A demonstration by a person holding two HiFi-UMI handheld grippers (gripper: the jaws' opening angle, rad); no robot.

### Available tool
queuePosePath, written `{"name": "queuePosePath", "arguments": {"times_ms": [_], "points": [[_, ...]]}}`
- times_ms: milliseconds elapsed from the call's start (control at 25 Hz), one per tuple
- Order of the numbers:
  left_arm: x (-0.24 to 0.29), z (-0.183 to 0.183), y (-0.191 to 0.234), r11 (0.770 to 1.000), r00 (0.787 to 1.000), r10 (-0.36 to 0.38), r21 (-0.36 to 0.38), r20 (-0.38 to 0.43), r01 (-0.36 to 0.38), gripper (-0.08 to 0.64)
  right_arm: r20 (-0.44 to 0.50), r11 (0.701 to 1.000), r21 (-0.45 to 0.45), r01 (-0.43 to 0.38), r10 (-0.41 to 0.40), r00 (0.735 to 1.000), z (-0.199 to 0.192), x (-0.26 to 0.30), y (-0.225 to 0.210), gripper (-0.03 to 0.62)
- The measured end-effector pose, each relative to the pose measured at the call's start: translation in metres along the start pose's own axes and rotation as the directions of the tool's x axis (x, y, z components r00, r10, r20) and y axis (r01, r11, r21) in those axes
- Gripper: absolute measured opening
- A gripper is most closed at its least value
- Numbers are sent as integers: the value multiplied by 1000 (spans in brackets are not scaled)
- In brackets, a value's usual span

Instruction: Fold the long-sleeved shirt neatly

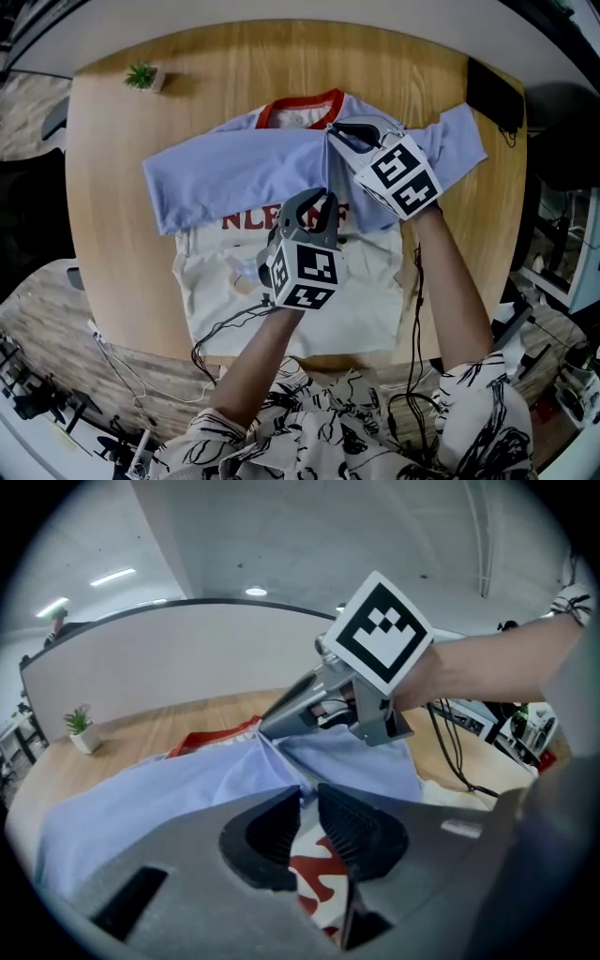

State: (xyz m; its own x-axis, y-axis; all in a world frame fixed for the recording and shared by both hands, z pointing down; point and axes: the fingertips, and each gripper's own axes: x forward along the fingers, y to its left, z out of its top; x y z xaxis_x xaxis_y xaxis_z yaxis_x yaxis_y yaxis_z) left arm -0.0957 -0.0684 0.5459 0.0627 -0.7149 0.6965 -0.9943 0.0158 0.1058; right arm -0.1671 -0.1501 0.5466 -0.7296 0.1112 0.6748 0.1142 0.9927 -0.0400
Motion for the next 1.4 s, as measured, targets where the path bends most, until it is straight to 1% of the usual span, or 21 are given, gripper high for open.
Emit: {"name": "queuePosePath", "arguments": {"times_ms": [80,120,200,240,400,480,560,680,760,840,920,1080,1200,1240,1320,1400], "points": [[3,-3,-10,999,999,-41,12,-13,42,163,-11,1000,16,-9,9,1000,-7,-5,-4,117],[3,-3,-15,998,998,-54,17,-14,54,197,-12,1000,24,-15,16,1000,-10,-10,-6,152],[2,-2,-21,998,998,-62,21,-10,62,202,-2,999,46,-11,11,1000,-16,-26,-13,194],[2,0,-24,998,998,-64,22,-6,64,204,6,998,59,4,-4,1000,-19,-34,-18,203],[3,15,-39,994,995,-95,47,19,94,210,33,989,119,89,-94,995,-33,-73,-43,249],[4,24,-50,994,995,-99,58,33,97,212,53,981,151,125,-134,990,-42,-93,-55,270],[7,36,-62,992,994,-100,78,50,96,214,78,967,192,166,-184,980,-53,-115,-71,289],[13,57,-84,989,992,-101,113,72,92,222,109,935,265,235,-271,956,-74,-154,-94,313],[18,73,-98,988,992,-94,134,80,83,224,113,906,321,277,-327,938,-94,-178,-109,319],[28,92,-111,981,992,-96,178,83,80,224,113,873,377,310,-375,920,-115,-199,-125,322],[42,107,-129,973,991,-108,212,82,89,224,107,851,416,319,-394,913,-136,-215,-139,322],[71,129,-164,967,991,-114,236,72,94,224,72,846,442,298,-365,928,-173,-233,-158,321],[94,149,-170,966,993,-98,245,68,79,224,27,840,454,296,-346,938,-197,-233,-166,311],[102,156,-168,965,994,-94,252,64,75,224,9,832,466,302,-345,939,-204,-231,-168,296],[122,172,-160,961,995,-92,267,49,75,222,-21,806,503,311,-348,937,-212,-224,-168,268],[146,190,-150,955,995,-100,283,29,88,222,-46,780,539,319,-351,935,-216,-218,-166,262]]}}
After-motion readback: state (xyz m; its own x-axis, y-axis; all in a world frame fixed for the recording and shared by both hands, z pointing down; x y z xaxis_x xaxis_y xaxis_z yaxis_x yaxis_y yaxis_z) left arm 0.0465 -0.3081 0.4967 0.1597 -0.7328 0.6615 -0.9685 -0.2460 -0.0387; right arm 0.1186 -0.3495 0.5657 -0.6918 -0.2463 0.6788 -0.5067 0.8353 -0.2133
